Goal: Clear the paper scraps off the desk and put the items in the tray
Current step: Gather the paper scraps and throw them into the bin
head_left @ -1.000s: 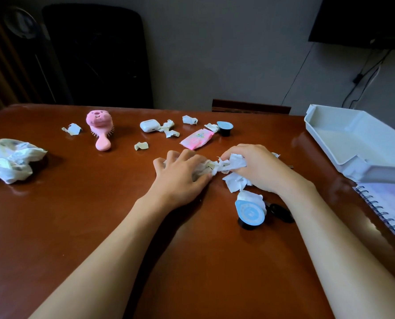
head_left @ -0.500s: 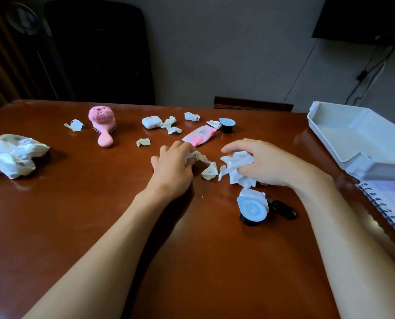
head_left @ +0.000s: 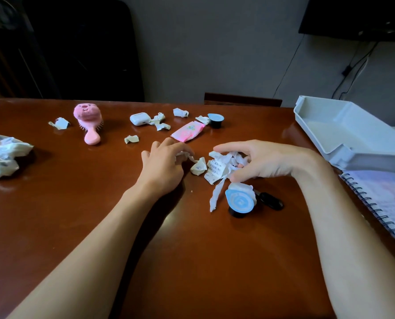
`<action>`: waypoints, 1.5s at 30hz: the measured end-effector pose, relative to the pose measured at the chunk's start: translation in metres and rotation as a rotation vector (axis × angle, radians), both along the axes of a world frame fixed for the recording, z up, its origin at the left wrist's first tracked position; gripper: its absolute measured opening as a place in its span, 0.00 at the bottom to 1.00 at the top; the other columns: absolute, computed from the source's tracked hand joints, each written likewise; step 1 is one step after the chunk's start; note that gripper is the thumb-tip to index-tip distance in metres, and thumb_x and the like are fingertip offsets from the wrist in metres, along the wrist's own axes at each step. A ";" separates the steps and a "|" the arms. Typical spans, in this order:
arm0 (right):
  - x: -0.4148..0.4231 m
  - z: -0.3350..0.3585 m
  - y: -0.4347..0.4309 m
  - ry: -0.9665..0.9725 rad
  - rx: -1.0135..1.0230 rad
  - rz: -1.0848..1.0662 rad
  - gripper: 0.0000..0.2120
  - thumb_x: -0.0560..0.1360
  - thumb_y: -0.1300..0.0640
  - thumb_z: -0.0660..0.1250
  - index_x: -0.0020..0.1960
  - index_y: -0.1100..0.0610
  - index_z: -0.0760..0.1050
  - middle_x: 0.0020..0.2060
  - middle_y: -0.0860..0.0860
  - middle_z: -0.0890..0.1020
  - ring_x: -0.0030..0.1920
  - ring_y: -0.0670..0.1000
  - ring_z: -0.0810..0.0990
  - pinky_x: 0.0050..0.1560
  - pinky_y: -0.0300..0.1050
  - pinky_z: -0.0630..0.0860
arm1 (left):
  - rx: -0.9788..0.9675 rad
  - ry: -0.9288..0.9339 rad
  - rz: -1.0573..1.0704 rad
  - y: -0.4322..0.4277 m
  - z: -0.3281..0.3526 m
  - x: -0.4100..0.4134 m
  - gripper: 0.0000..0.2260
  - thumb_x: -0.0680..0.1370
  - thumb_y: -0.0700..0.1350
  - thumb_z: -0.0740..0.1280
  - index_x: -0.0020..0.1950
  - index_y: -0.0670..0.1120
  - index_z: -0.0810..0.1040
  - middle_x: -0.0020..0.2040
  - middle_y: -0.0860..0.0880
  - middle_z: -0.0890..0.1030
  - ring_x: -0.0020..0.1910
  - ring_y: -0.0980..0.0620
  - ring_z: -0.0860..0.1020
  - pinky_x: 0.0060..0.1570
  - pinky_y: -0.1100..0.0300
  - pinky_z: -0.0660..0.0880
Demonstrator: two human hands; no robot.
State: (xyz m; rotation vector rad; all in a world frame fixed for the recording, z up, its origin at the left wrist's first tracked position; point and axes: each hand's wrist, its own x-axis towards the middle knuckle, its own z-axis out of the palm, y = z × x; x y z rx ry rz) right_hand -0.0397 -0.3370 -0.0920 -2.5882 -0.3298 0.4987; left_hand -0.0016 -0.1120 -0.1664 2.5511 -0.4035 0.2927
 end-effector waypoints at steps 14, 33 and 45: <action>0.003 -0.011 0.006 0.039 -0.269 -0.057 0.45 0.72 0.59 0.70 0.73 0.26 0.49 0.65 0.51 0.64 0.39 0.46 0.75 0.37 0.41 0.74 | -0.002 0.014 -0.007 -0.001 -0.001 0.000 0.21 0.77 0.33 0.61 0.56 0.59 0.78 0.64 0.51 0.72 0.60 0.50 0.65 0.54 0.53 0.58; 0.006 -0.030 0.032 -0.188 0.071 -0.054 0.34 0.74 0.37 0.67 0.75 0.31 0.55 0.76 0.41 0.60 0.75 0.43 0.52 0.62 0.45 0.60 | -0.201 -0.052 0.097 0.009 0.005 0.005 0.15 0.78 0.36 0.60 0.56 0.51 0.79 0.62 0.49 0.76 0.62 0.47 0.70 0.63 0.45 0.67; 0.019 -0.060 0.039 -0.391 0.047 0.042 0.32 0.72 0.34 0.68 0.73 0.33 0.63 0.65 0.34 0.68 0.67 0.38 0.56 0.64 0.44 0.59 | -0.206 -0.020 0.090 0.013 0.000 0.006 0.13 0.78 0.39 0.60 0.54 0.53 0.79 0.60 0.50 0.77 0.61 0.48 0.72 0.63 0.44 0.68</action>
